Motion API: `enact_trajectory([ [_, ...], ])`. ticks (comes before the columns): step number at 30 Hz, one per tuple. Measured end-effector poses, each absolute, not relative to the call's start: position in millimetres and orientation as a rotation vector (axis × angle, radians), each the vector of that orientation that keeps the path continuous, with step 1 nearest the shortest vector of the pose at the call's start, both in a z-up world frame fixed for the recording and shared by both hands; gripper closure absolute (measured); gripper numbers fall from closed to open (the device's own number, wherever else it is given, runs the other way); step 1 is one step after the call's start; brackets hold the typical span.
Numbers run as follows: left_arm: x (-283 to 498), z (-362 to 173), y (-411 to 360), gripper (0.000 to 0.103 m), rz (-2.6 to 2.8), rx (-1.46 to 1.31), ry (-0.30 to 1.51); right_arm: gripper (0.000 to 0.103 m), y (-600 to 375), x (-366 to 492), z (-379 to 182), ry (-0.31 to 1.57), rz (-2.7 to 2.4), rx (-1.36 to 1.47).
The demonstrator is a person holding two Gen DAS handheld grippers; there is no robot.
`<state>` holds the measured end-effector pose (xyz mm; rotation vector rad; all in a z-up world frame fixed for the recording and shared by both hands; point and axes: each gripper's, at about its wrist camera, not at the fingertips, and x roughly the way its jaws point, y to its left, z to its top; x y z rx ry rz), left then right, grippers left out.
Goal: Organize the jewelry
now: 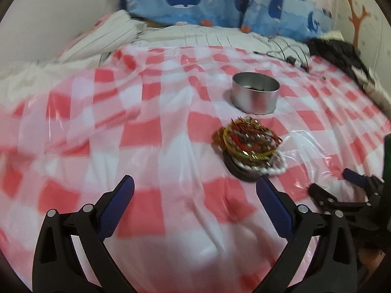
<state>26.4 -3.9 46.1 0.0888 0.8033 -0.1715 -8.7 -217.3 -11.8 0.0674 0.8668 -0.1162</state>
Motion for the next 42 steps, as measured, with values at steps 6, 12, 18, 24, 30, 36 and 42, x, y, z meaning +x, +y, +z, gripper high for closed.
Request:
enact_trajectory([
  [6,54,44,8,0.007,-0.157,0.03,0.852,0.007,-217,-9,-12,0.868,-0.117,0.066],
  [12,52,30,-1,0.007,-0.1,0.113,0.894,0.007,-217,-8,-13,0.868,-0.117,0.065],
  [18,47,30,-3,0.007,-0.102,0.134,0.887,0.007,-216,-8,-13,0.869,-0.118,0.063],
  [24,44,29,-12,0.007,-0.119,0.168,0.888,0.007,-216,-8,-13,0.869,-0.118,0.063],
  [30,41,26,-16,0.007,-0.114,0.204,0.885,0.007,-216,-8,-13,0.869,-0.118,0.063],
  [36,41,27,-18,0.007,-0.116,0.219,0.881,0.007,-217,-8,-13,0.869,-0.118,0.063],
  [42,41,27,-19,0.007,-0.118,0.223,0.879,0.007,-217,-8,-13,0.87,-0.118,0.062],
])
